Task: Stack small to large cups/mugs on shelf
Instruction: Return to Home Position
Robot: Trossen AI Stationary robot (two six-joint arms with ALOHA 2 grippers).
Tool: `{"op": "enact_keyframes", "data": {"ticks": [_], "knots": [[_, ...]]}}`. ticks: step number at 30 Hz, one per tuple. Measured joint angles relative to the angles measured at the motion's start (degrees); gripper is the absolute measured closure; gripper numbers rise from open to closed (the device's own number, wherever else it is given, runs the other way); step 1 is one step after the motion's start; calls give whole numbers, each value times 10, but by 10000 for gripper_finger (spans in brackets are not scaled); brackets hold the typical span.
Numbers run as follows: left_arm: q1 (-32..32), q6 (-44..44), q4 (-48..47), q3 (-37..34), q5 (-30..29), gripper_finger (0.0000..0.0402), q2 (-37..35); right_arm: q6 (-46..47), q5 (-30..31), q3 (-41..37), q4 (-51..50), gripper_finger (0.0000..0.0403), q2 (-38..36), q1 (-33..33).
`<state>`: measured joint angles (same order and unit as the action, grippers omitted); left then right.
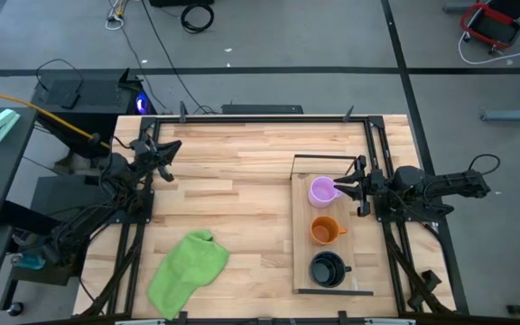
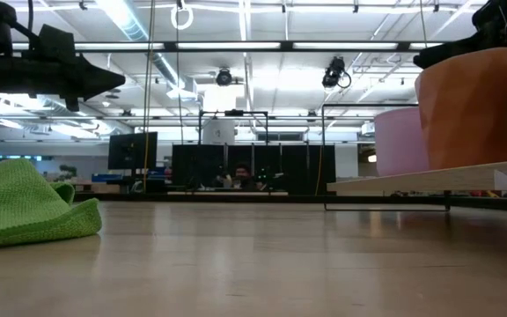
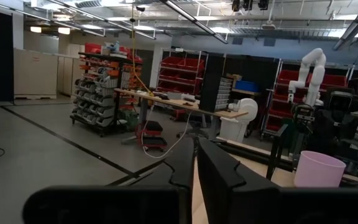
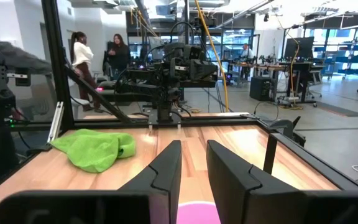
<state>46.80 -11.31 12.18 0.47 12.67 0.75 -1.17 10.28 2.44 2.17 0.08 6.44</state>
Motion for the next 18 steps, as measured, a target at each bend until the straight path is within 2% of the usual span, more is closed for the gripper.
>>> {"op": "enact_keyframes", "data": {"ticks": [11, 18], "knots": [[0, 0, 0, 0, 0, 366, 0, 0, 0, 0, 0, 319, 0, 0], [0, 0, 0, 0, 0, 373, 0, 0, 0, 0, 0, 319, 0, 0]]}}
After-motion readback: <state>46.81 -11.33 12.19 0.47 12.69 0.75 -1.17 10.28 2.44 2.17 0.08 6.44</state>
